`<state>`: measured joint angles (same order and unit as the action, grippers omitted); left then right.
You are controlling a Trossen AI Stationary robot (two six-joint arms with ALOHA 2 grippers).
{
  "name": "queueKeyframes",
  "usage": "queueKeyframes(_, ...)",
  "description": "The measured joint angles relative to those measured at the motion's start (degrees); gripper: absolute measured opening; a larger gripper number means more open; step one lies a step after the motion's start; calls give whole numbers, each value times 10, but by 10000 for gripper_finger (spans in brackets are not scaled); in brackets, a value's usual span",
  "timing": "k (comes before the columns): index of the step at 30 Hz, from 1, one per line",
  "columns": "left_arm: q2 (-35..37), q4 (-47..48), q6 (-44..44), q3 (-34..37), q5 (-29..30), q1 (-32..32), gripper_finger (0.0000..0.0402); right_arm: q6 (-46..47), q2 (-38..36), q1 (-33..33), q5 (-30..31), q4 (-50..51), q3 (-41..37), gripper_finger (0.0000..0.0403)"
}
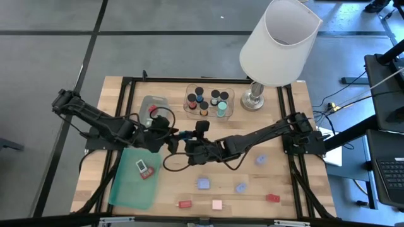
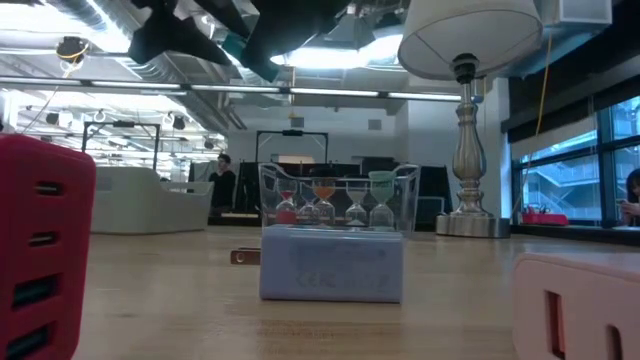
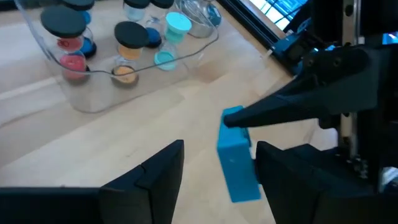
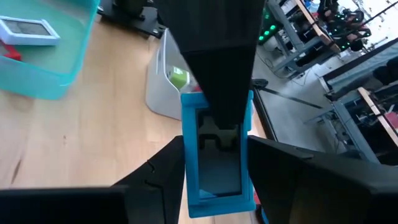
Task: Pick & Place Office items
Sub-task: Put the blue digital clock into the green bin
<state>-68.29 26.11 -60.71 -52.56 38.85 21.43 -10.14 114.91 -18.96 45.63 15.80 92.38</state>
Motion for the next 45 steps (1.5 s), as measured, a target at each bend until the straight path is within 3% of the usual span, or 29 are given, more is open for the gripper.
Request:
queueKeyframes(5,0,-8,0,0,-44,-18,181,-10,0,0,6,0,0,150)
queueKeyframes(9,0,-9,0,0,-47,-21,161,-12,0,0,13,0,0,150)
queueKeyframes(20,0,-20,-2,0,-60,-22,69,-28,0,0,21,2,0,150)
queueKeyframes(27,0,-27,11,0,-66,-22,74,-31,0,-3,22,2,0,154)
queueKeyframes(31,0,-28,18,0,-75,-21,73,-52,-1,-7,16,2,0,177)
queueKeyframes(38,0,-30,26,1,-102,-19,71,-59,-15,-18,-76,15,0,243)
queueKeyframes(45,0,-19,37,1,-115,-21,70,103,-74,-21,-187,168,0,294)
